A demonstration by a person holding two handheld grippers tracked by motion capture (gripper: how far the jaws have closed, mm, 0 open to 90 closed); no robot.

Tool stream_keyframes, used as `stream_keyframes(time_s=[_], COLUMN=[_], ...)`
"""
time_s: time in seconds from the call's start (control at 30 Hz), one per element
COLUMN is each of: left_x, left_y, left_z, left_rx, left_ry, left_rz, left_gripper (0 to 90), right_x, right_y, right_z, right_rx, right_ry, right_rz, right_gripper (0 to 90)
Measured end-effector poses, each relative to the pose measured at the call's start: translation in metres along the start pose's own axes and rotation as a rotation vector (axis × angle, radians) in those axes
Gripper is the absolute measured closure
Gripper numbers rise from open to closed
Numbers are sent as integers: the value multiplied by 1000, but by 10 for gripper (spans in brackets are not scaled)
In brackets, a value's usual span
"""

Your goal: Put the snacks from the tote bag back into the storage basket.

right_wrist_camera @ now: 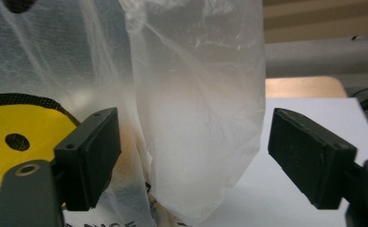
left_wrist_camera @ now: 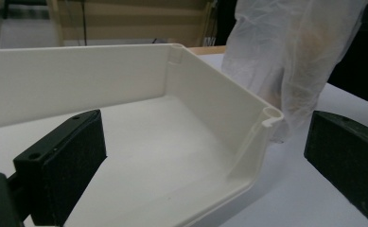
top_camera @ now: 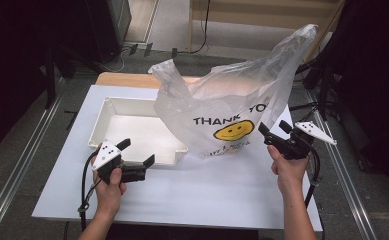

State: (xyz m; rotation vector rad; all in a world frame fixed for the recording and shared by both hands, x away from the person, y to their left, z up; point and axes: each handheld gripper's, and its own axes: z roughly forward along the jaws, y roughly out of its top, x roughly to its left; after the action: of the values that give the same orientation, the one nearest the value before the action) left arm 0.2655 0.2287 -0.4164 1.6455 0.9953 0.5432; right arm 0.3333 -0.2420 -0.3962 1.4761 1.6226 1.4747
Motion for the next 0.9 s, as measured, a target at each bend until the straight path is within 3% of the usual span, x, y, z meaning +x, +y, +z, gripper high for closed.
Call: stream_keyframes(time_s=[0.17,0.2,0.27,0.3,0.33,0.47,0.5,0.67,0.73,0.83,0.9], left_x=[-12,-14,-18,-20,-23,-33,-39,-48,-51,-53,-54], left_y=[13,16,21,24,26,35,40,48,50,52,53], left_z=[8,10,15,18,21,31,36,40,40,39,38], left_rx=[-32,-37,-44,-42,-44,-37,-38,-44,-67,-81,-96], left_ry=[-41,-49,-62,-70,-78,-109,-119,-124,-107,-95,-102], left_rz=[9,12,19,20,21,39,50,72,70,70,62], left_gripper=[0,0,0,0,0,0,0,10,117,179,284], right_x=[2,3,4,8,8,13,13,15,16,16,15], right_y=[-5,-7,-7,-8,-8,-10,-11,-13,-13,-15,-16], right_z=[8,10,9,8,8,7,7,5,4,2,1], right_rx=[51,64,62,55,55,61,58,64,69,58,57], right_ry=[64,109,135,160,160,176,174,170,176,154,148], right_rz=[-7,-1,8,-9,-9,-36,-32,-49,-49,-68,-66], right_gripper=[200,285,322,432,432,588,661,784,824,890,900])
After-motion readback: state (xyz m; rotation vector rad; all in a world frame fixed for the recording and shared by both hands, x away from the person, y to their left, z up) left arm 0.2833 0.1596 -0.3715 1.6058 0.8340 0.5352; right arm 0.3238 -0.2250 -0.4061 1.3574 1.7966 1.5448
